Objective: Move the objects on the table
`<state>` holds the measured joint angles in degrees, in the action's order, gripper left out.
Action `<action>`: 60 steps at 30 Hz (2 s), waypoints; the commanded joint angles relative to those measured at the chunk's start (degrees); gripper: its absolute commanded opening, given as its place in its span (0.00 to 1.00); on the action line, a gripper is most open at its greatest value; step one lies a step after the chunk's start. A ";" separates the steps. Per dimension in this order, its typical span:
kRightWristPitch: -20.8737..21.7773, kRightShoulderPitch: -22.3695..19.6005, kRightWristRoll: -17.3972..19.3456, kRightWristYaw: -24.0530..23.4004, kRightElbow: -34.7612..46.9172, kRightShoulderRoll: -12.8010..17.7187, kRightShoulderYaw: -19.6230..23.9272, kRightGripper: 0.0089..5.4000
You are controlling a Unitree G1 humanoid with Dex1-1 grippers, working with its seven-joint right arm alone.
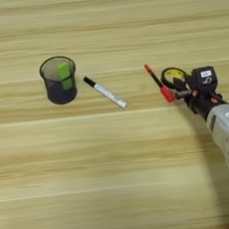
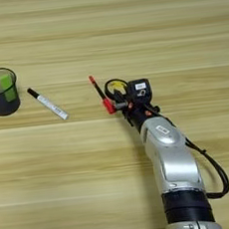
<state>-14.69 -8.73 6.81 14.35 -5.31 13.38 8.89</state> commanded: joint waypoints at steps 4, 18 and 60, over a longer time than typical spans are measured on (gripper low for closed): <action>0.62 -4.30 -0.42 -0.83 1.08 1.62 0.28 0.08; -0.45 -4.58 -1.38 -0.42 -1.46 1.89 -0.46 0.01; 5.60 -13.75 -2.61 5.86 -23.62 -0.66 -6.13 0.01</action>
<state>-9.34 -19.78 4.35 19.53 -29.36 12.54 3.63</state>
